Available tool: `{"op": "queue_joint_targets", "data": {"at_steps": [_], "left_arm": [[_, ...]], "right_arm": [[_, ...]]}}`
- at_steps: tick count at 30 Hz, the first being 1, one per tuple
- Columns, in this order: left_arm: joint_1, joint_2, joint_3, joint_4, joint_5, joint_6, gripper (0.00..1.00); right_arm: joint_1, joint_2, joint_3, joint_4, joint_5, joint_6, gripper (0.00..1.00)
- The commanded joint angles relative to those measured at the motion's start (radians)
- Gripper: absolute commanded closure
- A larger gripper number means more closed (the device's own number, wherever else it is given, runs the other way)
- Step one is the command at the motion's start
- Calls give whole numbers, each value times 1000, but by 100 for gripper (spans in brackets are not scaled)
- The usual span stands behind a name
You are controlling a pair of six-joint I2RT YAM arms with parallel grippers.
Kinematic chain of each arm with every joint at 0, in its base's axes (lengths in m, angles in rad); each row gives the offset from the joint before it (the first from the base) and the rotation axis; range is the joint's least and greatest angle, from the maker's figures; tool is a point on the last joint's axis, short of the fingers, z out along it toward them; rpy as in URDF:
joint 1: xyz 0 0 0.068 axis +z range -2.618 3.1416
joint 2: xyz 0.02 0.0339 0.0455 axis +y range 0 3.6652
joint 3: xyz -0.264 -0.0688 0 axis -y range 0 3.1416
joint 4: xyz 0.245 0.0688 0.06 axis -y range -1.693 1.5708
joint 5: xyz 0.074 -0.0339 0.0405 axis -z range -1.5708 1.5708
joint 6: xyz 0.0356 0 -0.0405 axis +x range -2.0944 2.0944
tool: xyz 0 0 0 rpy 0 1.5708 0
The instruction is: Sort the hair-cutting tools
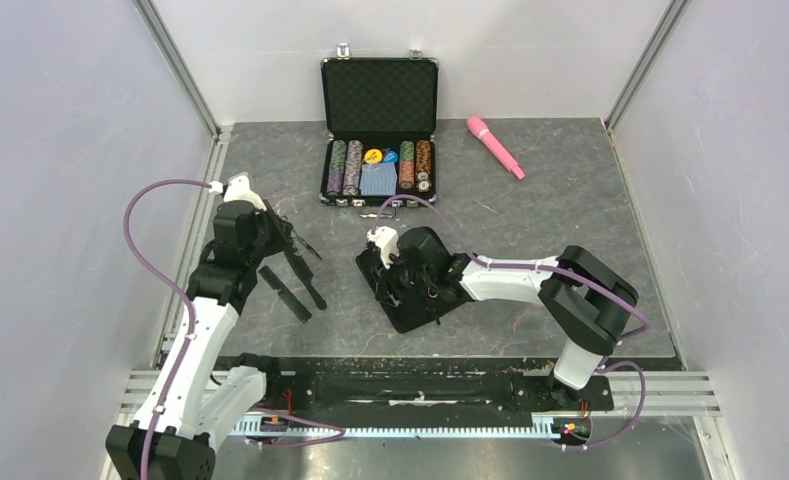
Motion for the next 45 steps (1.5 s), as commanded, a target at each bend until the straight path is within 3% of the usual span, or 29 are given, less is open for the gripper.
{"op": "queue_joint_targets", "data": {"at_steps": [1, 6, 11, 17, 21, 25, 28, 34, 41, 45], "left_arm": [[-5, -20, 15, 28, -7, 49, 98], [-9, -18, 12, 34, 10, 49, 98], [-19, -10, 0, 55, 64, 36, 98], [-32, -2, -50, 133, 239, -63, 98], [-47, 20, -172, 328, 392, -247, 98], [-85, 60, -299, 554, 429, -390, 98], [-125, 79, -362, 682, 383, -442, 98], [-178, 104, -502, 972, 246, -549, 98], [-205, 190, -600, 1216, 160, -612, 98], [-247, 248, -607, 1265, 103, -614, 98]], "right_arm": [[19, 0, 48, -31, -13, -26, 70], [41, -52, 31, -125, -25, -112, 91], [52, -125, -8, -290, -57, -284, 98], [52, -213, -84, -438, -108, -454, 100], [67, -269, -129, -511, -135, -534, 100], [78, -304, -163, -555, -123, -554, 100], [79, -336, -175, -552, -88, -532, 93], [59, -503, -208, -408, 4, -424, 61], [-233, -672, -347, -139, 61, -152, 48], [-320, -677, -409, -27, 137, -17, 45]]}}
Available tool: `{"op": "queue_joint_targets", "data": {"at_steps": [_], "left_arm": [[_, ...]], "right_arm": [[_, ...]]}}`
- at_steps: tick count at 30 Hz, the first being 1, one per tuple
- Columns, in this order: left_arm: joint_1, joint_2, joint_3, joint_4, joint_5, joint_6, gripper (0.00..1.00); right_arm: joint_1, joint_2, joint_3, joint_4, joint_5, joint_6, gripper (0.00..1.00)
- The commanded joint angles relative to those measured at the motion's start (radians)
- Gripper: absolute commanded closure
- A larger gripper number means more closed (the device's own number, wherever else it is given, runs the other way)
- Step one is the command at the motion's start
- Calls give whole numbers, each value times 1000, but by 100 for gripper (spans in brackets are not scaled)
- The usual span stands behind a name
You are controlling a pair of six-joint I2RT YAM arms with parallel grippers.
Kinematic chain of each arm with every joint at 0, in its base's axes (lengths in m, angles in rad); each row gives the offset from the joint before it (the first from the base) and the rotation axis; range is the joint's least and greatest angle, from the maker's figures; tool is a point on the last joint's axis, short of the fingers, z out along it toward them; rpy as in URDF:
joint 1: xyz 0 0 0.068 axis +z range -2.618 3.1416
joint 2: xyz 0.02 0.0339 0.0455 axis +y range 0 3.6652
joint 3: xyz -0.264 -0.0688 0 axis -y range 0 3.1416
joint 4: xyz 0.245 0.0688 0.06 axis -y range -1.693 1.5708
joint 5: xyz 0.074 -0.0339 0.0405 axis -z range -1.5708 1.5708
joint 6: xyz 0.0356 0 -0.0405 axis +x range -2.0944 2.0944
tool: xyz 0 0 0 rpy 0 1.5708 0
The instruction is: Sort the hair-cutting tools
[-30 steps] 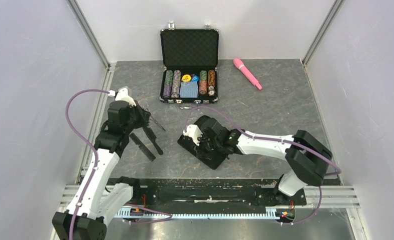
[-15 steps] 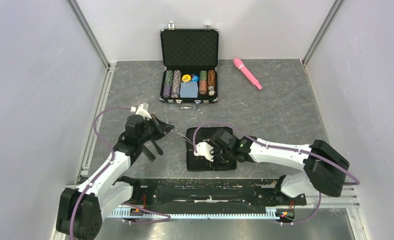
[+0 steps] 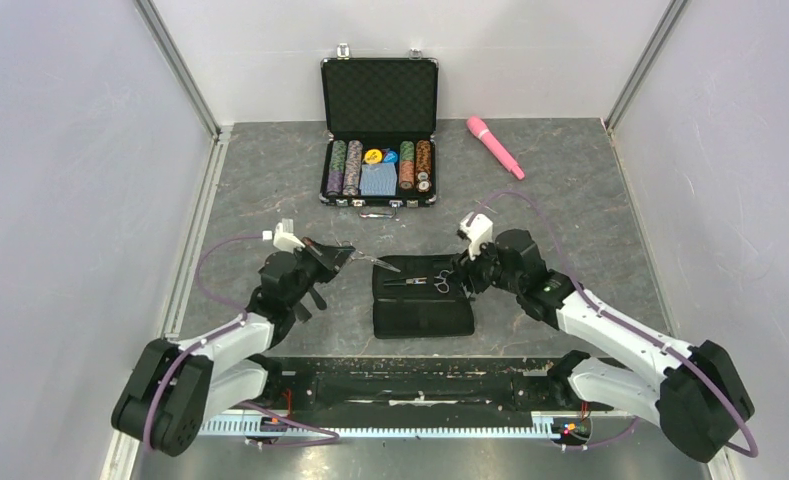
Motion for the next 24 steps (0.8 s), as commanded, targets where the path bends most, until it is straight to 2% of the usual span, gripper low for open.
{"op": "queue_joint_targets", "data": {"at_steps": [1, 7, 11, 24], "left_arm": [[-44, 50, -5, 201, -102, -52, 98], [-76, 148, -14, 293, -166, -55, 98], [-82, 233, -19, 377, -177, -66, 98], [-86, 294, -24, 409, -187, -18, 98]], "right_arm": [[-65, 5, -68, 188, 98, 214, 44], [-157, 52, -163, 362, 74, 356, 44], [-192, 98, -184, 402, 67, 399, 47], [-200, 283, -144, 405, 67, 396, 68]]}}
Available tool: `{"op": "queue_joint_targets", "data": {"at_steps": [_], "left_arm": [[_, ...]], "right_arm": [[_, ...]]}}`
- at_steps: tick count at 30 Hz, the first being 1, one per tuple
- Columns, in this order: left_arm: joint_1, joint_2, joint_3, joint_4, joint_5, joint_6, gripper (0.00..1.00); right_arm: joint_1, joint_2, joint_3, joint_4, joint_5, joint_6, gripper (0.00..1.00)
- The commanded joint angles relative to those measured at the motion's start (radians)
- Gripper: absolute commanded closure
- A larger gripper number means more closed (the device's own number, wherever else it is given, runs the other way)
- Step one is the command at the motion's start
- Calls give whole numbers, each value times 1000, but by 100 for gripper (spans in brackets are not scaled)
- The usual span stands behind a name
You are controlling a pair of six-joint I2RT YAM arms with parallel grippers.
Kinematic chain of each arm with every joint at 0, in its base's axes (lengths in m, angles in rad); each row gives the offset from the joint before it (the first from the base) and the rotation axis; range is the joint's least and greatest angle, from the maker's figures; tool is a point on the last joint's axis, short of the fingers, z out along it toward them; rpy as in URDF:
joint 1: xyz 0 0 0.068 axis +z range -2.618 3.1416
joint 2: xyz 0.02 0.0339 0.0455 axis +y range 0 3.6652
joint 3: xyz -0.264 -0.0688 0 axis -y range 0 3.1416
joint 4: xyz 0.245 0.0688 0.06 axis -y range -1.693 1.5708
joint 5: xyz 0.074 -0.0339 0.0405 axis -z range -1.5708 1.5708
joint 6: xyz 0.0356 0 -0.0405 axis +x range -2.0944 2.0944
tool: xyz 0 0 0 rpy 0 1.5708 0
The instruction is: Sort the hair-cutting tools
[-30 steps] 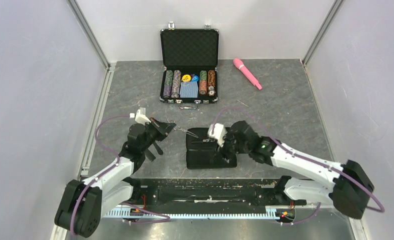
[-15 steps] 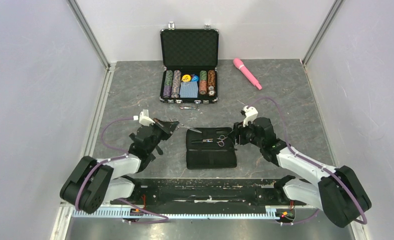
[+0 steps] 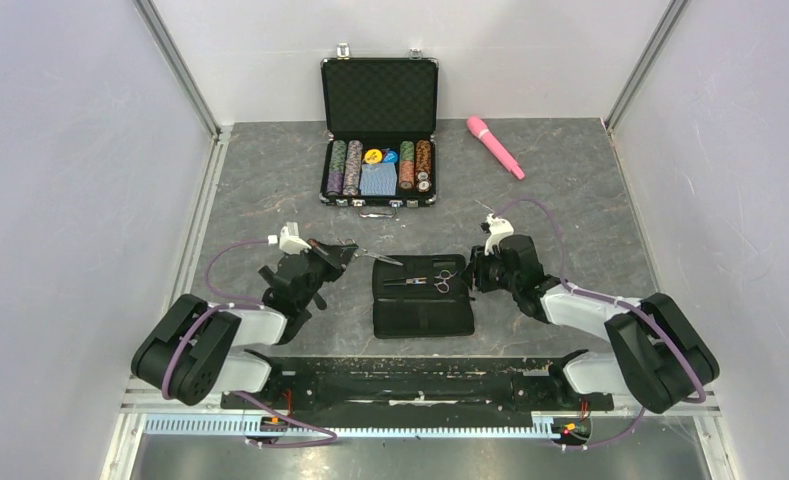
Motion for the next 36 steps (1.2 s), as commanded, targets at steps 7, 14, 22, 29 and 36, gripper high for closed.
{"op": "queue_joint_targets", "data": {"at_steps": [7, 14, 22, 29, 36], "left_arm": [[-8, 122, 2, 198, 1, -6, 98], [-10, 172, -1, 245, 8, -18, 98], [-38, 177, -19, 250, 3, -80, 98], [-96, 163, -31, 219, -74, -125, 95], [-149, 226, -35, 255, -142, -204, 77]], "right_arm": [[-4, 62, 27, 52, 32, 7, 81], [-4, 56, 23, 51, 18, -1, 98], [-4, 58, 26, 59, 9, 5, 99], [-4, 59, 11, 84, 3, 30, 99], [-4, 58, -4, 112, -10, 58, 100]]}}
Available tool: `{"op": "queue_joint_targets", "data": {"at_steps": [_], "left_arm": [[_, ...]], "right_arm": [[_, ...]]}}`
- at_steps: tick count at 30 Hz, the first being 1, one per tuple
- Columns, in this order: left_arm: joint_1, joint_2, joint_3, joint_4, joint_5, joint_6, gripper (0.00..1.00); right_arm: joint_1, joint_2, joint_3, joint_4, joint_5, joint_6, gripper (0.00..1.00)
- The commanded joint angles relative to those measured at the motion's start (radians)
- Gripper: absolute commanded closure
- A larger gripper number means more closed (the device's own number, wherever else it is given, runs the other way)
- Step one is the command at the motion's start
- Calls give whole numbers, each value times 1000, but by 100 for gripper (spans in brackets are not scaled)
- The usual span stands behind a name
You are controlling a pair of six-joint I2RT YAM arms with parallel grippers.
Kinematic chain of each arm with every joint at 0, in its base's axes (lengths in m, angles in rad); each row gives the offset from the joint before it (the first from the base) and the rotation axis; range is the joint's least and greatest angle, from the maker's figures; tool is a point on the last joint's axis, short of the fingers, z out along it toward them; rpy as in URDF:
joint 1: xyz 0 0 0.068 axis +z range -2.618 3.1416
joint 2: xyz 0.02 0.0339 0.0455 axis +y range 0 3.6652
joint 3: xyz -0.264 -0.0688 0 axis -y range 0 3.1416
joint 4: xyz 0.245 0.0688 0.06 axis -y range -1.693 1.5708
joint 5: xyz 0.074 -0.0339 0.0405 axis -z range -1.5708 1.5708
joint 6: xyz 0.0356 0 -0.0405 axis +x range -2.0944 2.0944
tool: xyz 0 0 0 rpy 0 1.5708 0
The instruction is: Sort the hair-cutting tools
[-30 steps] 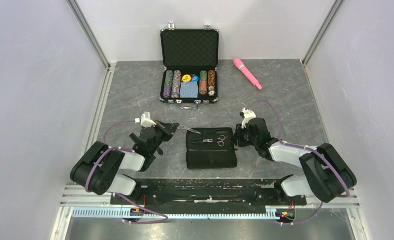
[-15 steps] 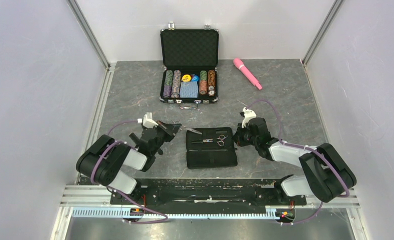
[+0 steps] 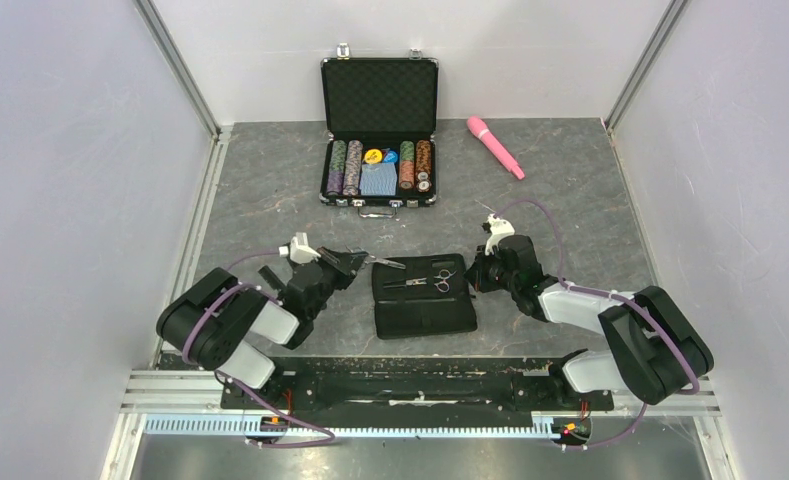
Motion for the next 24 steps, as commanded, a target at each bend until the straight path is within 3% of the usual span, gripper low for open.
{"op": "queue_joint_targets", "data": {"at_steps": [1, 6, 10, 12, 16, 20, 24], "left_arm": [[-47, 40, -13, 71, -38, -96, 71], [-81, 52, -32, 56, -71, -138, 46], [-83, -18, -56, -27, -103, -124, 34], [-83, -110, -48, -170, -123, -94, 26], [-83, -348, 28, -609, -198, 5, 8], [-82, -550, 75, -925, -299, 75, 4], [-77, -632, 123, -1066, -332, 148, 6]], "right_arm": [[-1, -4, -4, 84, -19, 34, 100], [-1, -6, -10, 94, -22, 42, 100], [0, -8, -12, 96, -25, 43, 100], [-1, -10, -13, 97, -26, 42, 100], [-1, -10, -14, 98, -24, 37, 100], [0, -6, -14, 101, -25, 36, 100], [0, -4, -14, 107, -30, 35, 100]]}}
